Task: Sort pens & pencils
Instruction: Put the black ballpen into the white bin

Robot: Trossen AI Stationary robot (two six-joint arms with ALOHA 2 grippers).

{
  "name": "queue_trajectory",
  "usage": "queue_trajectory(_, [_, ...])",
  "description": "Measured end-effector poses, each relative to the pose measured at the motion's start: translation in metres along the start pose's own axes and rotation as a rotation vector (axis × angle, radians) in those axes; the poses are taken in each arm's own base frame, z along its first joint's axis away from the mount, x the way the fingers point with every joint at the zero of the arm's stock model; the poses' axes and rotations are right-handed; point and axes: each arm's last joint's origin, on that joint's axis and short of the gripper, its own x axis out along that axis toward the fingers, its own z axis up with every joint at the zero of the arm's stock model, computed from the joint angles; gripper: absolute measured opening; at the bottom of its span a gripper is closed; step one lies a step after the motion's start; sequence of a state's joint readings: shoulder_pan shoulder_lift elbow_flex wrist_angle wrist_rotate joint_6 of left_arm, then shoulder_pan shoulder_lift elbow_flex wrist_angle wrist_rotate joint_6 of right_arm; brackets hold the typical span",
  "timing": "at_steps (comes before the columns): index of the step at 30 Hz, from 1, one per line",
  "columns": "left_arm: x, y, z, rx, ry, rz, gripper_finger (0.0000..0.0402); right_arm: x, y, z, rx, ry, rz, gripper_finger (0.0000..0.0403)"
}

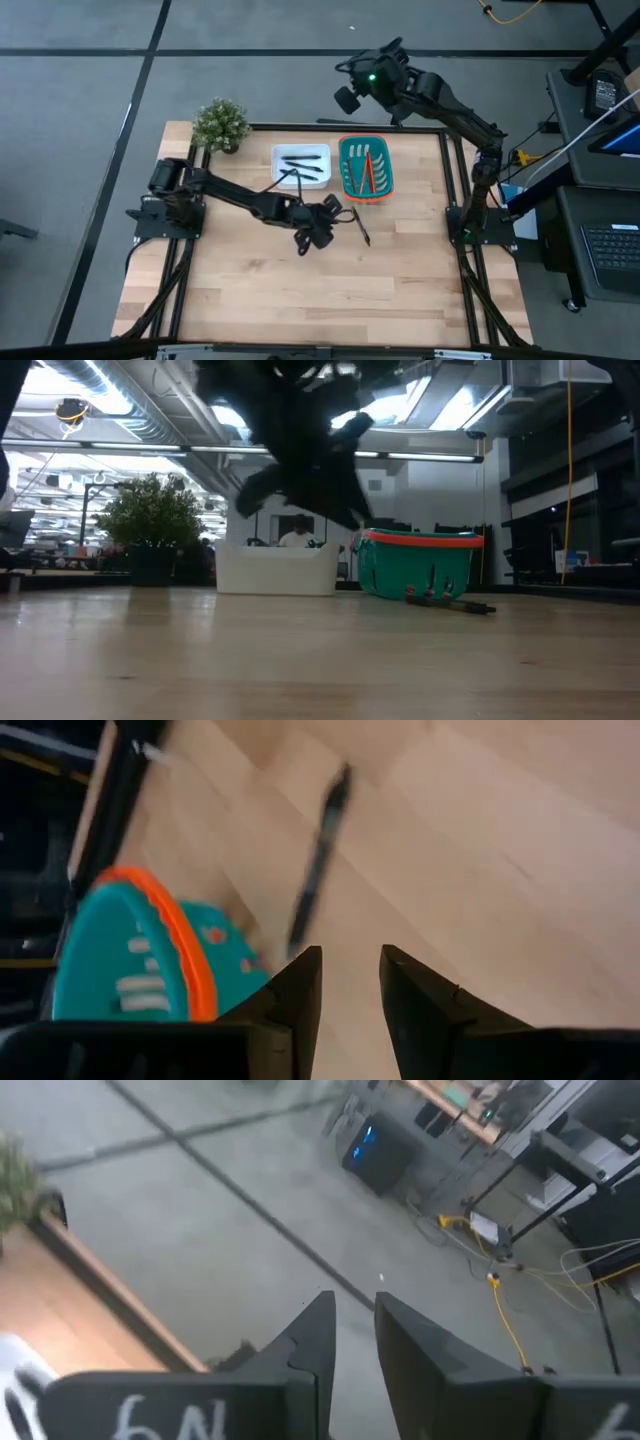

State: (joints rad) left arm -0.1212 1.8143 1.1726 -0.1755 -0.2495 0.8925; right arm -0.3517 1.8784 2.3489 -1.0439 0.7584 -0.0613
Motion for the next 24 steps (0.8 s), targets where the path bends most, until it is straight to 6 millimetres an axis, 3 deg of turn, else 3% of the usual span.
queue_trajectory(7, [0.03, 0.029, 0.005, -0.002, -0.091, -0.041, 0.0098, -0.016, -0.016, 0.011, 0.075, -0.102, 0.037, 0.0076])
queue_trajectory(17, [0.084, 0.023, 0.012, 0.085, 0.001, -0.134, 0.0098, -0.021, -0.021, 0.012, 0.065, -0.115, 0.043, 0.0076])
queue_trajectory(24, [0.089, 0.035, 0.01, 0.072, -0.03, -0.129, 0.0098, -0.021, -0.02, 0.013, 0.057, -0.126, 0.074, 0.0076])
